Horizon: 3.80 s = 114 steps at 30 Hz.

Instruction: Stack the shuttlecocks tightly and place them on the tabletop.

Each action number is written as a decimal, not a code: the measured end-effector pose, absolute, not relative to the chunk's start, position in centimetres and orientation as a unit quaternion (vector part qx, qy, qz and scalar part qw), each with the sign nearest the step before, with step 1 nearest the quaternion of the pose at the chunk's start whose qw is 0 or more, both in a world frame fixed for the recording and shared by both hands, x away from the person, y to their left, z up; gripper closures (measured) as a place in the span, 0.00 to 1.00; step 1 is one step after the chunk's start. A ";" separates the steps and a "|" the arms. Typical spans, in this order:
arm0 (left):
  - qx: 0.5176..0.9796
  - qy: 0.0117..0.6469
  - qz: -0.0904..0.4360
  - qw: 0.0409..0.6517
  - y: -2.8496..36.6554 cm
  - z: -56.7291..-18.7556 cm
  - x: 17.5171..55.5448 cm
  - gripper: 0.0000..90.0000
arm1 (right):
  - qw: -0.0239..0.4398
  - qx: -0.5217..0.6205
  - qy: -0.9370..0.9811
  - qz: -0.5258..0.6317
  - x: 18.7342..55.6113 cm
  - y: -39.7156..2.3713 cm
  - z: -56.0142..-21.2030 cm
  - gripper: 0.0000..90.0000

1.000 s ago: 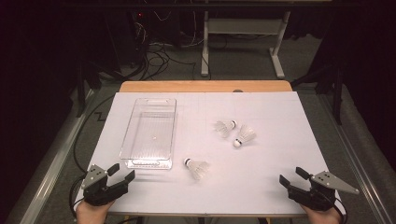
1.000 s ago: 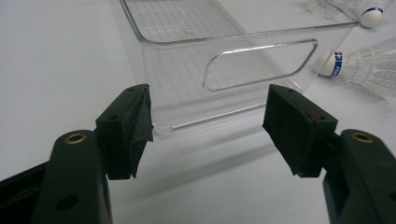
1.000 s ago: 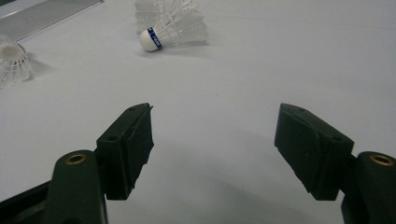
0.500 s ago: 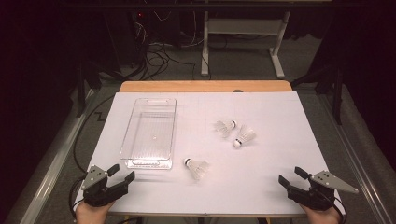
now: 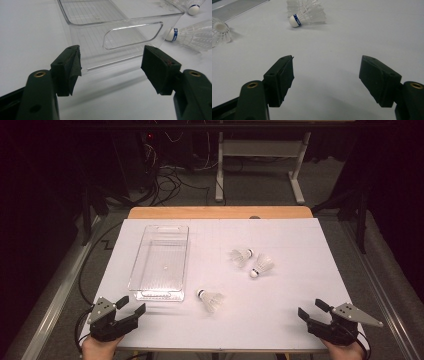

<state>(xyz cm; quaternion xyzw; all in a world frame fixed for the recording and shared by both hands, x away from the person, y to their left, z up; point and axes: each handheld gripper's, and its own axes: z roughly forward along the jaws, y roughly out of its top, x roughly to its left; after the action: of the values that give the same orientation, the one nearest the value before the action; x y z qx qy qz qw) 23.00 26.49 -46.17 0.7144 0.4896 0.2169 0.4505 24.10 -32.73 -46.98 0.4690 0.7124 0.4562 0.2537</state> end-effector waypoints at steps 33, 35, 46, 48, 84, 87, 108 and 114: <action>0.737 0.449 0.199 0.464 23.5 -45.6 22.9 0.37 | 0.251 0.468 0.712 0.458 24.1 -32.6 -47.0 0.31; 0.737 0.448 0.198 0.465 23.3 -45.6 22.9 0.37 | 0.251 0.468 0.712 0.459 24.1 -32.6 -47.0 0.31; 0.748 0.436 0.192 0.462 22.6 -45.6 23.0 0.37 | 0.246 0.467 0.713 0.461 24.1 -32.7 -47.0 0.31; 0.749 0.434 0.192 0.463 22.5 -45.6 23.0 0.37 | 0.245 0.468 0.713 0.461 24.1 -32.7 -47.0 0.31; 0.772 0.400 0.181 0.459 19.6 -45.0 22.8 0.38 | 0.247 0.468 0.710 0.464 23.9 -32.7 -46.9 0.30; 0.773 0.400 0.177 0.459 19.4 -44.9 22.8 0.38 | 0.247 0.467 0.710 0.465 24.0 -32.7 -46.9 0.30; 0.792 0.377 0.176 0.446 16.7 -44.5 23.0 0.39 | 0.245 0.465 0.711 0.467 24.0 -32.6 -46.9 0.30; 0.794 0.374 0.166 0.450 16.0 -44.6 23.2 0.39 | 0.243 0.465 0.709 0.471 24.0 -32.6 -46.9 0.30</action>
<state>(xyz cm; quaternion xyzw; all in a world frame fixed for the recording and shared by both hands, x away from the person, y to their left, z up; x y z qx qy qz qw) 23.24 16.00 -44.56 0.7938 0.3742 0.1660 0.4497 23.98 -32.63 -46.85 0.4649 0.7093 0.4710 0.2427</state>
